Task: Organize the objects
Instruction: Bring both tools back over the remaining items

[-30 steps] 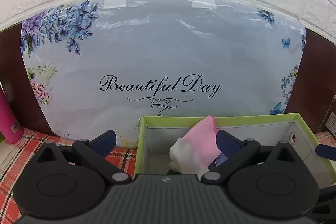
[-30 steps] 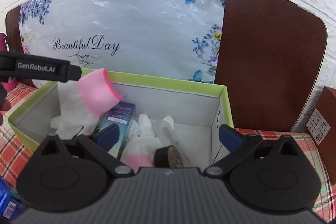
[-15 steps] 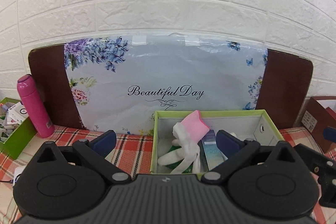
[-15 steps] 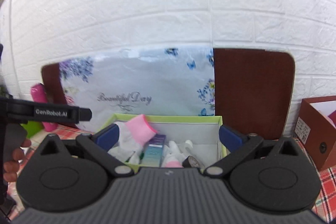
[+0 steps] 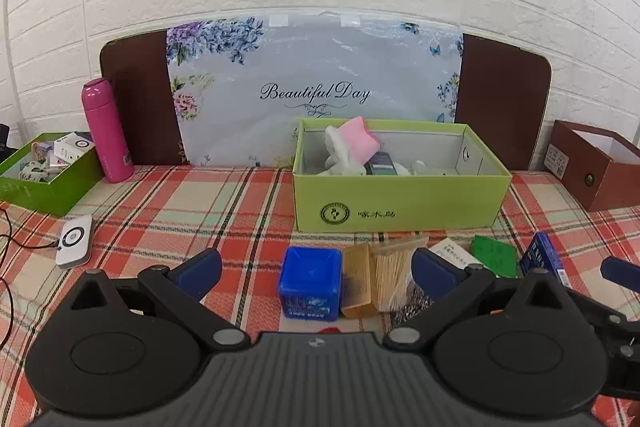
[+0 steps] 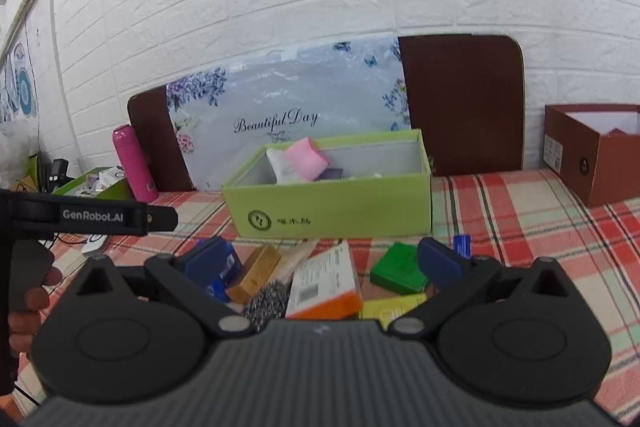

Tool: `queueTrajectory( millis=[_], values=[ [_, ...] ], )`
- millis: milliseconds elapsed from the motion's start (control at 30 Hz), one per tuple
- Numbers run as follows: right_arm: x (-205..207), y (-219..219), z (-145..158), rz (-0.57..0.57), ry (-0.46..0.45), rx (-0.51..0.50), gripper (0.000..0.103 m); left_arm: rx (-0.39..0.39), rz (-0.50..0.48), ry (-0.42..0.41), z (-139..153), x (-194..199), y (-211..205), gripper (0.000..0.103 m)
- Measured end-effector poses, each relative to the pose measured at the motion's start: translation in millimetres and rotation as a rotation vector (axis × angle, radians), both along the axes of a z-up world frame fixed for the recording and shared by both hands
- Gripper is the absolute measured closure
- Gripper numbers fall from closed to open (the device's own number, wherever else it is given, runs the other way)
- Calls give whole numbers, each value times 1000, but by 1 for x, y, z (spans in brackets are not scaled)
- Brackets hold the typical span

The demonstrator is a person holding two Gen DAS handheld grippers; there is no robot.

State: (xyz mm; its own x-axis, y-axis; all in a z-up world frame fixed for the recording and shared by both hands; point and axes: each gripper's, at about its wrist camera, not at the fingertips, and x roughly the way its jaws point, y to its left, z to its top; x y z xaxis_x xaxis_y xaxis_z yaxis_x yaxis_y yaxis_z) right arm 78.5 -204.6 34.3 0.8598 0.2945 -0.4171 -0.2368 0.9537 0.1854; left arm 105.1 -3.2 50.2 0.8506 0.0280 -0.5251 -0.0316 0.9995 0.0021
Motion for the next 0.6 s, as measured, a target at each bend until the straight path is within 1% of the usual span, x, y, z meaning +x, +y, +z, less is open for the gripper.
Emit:
queueTrajectory(
  millis=[167,333,500,600],
  values=[
    [-18,-9,-31,-7,58,47,0,-18,3,55,-19,-12,3,0],
    [-28,-2,-53,0,92,19,0,-13,12,89,-33,-19,7,0],
    [-30,5,-72,33,150,9,0,-38,-7,117,-52,-36,22,0],
    [-29,12,-80,56,165,-21,0,-54,-5,133,-59,-44,35,0]
  ],
)
